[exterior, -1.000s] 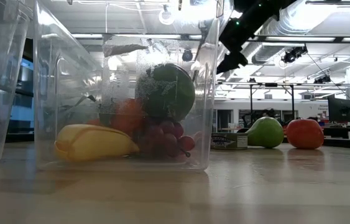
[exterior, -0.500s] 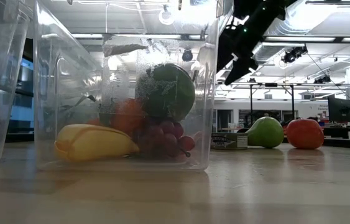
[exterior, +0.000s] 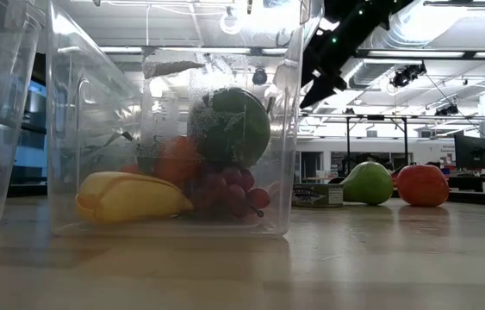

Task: Pick & Place Food Item
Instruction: Put the top green tuna can into the gray bin

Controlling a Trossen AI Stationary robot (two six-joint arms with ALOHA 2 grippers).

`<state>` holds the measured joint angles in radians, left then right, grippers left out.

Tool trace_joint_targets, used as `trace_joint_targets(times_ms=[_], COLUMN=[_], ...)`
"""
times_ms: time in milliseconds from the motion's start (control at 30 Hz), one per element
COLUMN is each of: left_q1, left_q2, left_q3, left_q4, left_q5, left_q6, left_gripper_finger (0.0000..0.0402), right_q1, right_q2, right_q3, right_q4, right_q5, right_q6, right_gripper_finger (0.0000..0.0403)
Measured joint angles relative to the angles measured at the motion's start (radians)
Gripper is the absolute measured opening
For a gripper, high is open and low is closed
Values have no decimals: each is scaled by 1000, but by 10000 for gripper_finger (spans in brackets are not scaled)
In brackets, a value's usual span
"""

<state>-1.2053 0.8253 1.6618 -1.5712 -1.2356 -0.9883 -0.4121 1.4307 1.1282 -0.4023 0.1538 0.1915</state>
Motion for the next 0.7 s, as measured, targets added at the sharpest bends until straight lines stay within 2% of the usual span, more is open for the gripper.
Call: trace_joint_targets(times_ms=[133,333,533,700], left_q1=[0,0,0,0], left_q2=[-13,-19,-34,-29], left_q3=[-54,-118,-161,-212], left_q4=[1,1,-2,31], left_q5=[-19,-15,60,231], left_q6=[-49,-104,-93,-165], left_gripper_finger=[281,281,281,281], right_q1=[-20,-29,-19,9], right_q2=[0,0,0,0], right_q3=[0,0,0,0], right_q4=[37,106,146,145], right_q5=[1,1,1,-14], right_q6=[-61,-65,-32,24], right_gripper_finger=[357,356,356,356])
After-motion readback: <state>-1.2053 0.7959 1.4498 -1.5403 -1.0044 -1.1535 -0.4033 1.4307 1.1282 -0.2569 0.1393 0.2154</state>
